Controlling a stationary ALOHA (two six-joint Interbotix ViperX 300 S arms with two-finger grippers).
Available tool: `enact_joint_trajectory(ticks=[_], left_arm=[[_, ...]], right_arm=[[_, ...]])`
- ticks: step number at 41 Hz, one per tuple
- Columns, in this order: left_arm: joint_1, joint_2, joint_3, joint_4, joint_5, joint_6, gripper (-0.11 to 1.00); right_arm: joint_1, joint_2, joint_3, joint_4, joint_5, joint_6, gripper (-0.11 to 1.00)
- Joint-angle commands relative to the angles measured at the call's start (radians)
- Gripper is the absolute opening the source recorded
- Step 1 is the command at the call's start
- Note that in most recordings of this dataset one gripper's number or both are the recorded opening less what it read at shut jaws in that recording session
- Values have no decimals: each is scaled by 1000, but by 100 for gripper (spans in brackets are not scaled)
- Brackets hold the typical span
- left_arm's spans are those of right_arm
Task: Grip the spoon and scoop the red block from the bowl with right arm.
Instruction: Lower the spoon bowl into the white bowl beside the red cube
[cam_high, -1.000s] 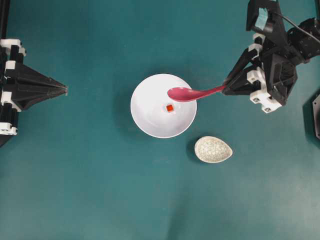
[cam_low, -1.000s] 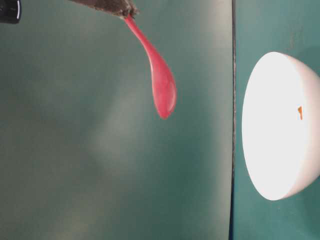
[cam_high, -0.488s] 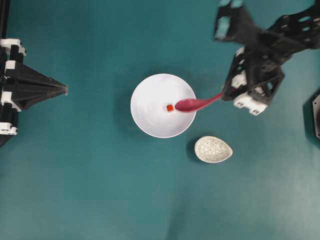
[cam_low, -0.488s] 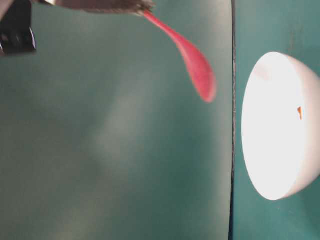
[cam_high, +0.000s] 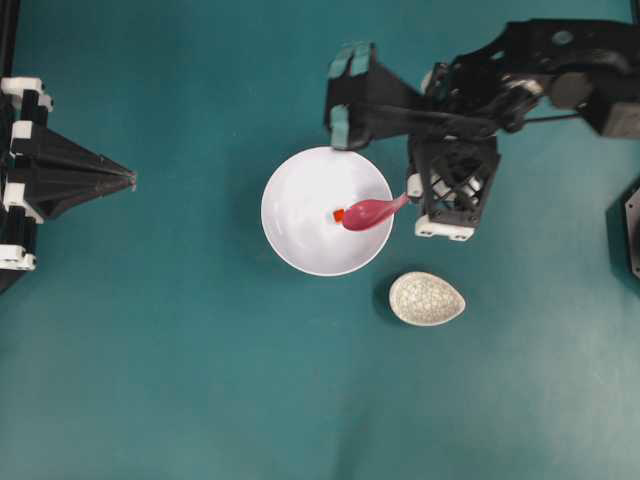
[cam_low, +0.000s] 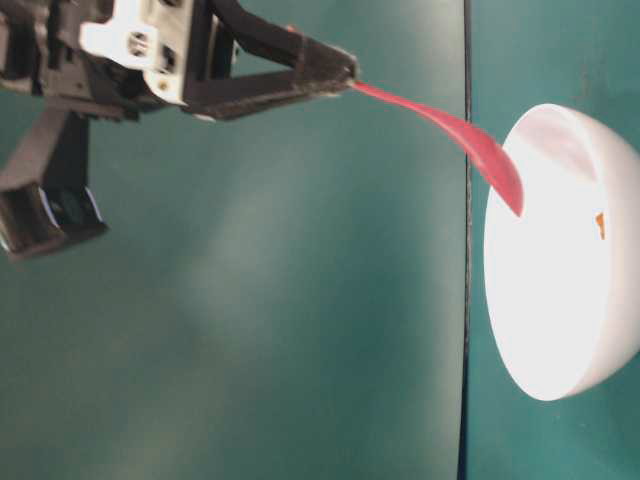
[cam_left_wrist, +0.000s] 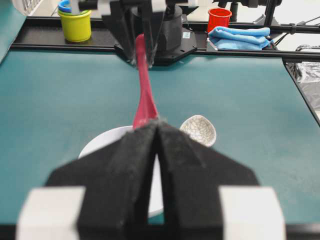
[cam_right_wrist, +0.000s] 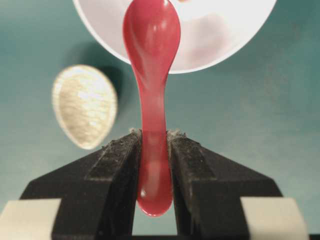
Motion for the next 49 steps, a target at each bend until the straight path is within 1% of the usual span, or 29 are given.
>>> enact_joint_trajectory(ticks=[1, 7, 26, 38, 49], left_arm=[[-2, 6, -17, 3, -6, 2, 1], [-2, 8, -17, 3, -6, 2, 1], [-2, 8, -17, 2, -6, 14, 1], [-2, 8, -17, 3, -6, 14, 1], [-2, 6, -17, 3, -6, 14, 1]], right_arm=[[6, 8, -44, -35, 6, 2, 25], [8, 44, -46, -57, 6, 0, 25], [21, 101, -46, -58, -3, -20, 25], [32, 133, -46, -57, -49, -38, 25], [32, 156, -46, -72, -84, -34, 25]])
